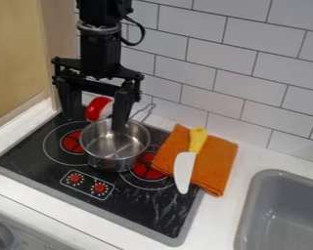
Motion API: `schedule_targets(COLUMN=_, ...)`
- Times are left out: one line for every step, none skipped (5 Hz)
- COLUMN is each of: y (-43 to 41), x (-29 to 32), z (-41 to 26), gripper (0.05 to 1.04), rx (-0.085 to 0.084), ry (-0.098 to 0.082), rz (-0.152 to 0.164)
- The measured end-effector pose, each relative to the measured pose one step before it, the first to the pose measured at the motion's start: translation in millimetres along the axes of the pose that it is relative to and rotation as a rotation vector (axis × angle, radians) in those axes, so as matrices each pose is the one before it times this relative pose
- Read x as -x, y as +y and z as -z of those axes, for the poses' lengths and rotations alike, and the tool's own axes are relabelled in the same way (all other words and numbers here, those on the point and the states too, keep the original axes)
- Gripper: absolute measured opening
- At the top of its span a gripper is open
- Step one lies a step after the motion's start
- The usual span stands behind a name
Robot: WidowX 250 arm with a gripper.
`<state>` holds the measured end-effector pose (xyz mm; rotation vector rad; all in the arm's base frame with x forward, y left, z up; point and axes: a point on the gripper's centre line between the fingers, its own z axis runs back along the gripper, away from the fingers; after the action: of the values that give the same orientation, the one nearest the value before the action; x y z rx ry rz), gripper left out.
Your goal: Put the yellow knife to the left stove
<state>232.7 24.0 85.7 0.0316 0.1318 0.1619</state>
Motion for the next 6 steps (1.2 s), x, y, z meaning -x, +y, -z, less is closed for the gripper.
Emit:
schedule_targets(y=-0.56, x=10.51, z=13.18, gripper=0.999, rx=-0.0059, ry=0.0594, rz=-0.0013)
schedule_targets(y=-12.44, x=-7.98, z=-4.62, gripper=0.999, rx=-0.0345, ry=-0.0025, rz=0.0122)
schedule_targets(y=-19.3, x=-25.66, z=-9.19, gripper=0.999, rx=-0.0308, ry=-0.0399, rz=0.0352)
schedule_targets(y=-22.1, x=-30.93, z=-0.53, gripper=0.999, rx=-0.0004, ry=-0.0562, rz=0.0275)
schedule_targets(y=-31.34, x=-32.88, z=6.84, gripper=0.999, rx=0.0078, ry=-0.0363, rz=0.0317)
schedule_targets(y=-9.94, x=-14.38, z=10.96, gripper=0.999, rx=0.0101, ry=-0.0252, rz=-0.0321)
